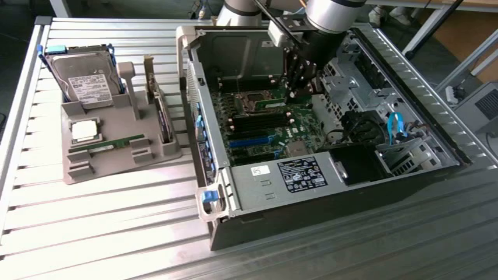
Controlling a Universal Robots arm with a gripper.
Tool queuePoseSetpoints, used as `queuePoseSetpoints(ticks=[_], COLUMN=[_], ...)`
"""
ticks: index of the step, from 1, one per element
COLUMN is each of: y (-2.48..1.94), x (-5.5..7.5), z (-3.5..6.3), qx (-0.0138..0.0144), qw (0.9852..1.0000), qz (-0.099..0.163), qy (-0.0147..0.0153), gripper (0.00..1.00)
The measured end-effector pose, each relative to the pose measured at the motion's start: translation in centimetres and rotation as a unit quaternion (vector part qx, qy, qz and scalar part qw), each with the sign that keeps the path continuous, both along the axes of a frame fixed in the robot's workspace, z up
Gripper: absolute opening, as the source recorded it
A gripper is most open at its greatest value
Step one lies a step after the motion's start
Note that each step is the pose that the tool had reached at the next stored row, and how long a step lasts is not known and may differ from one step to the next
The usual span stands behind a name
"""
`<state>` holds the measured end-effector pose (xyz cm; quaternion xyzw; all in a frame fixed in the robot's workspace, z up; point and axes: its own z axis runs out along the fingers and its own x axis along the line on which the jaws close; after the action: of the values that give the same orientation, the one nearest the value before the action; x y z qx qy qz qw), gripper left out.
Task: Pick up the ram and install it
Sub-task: 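Insert the ram into the slot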
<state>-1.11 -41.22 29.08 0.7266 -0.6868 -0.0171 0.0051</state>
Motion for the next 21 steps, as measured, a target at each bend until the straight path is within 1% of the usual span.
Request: queuePoseSetpoints(ticks=[1, 3, 13, 21], y=[0.0, -0.02, -0.09, -0.14], x=[-0.2, -0.7, -1.3, -1.4], z=[-0.09, -0.22, -1.0, -1.82], qx=[0.001, 0.0017, 0.0019, 0.0018], qw=[1.0, 1.0, 1.0, 0.9996], qz=[0.0, 0.0, 0.0, -0.028], qy=[0.0, 0.0, 0.0, 0.0], gripper=[0.11, 0.11, 0.11, 0.11])
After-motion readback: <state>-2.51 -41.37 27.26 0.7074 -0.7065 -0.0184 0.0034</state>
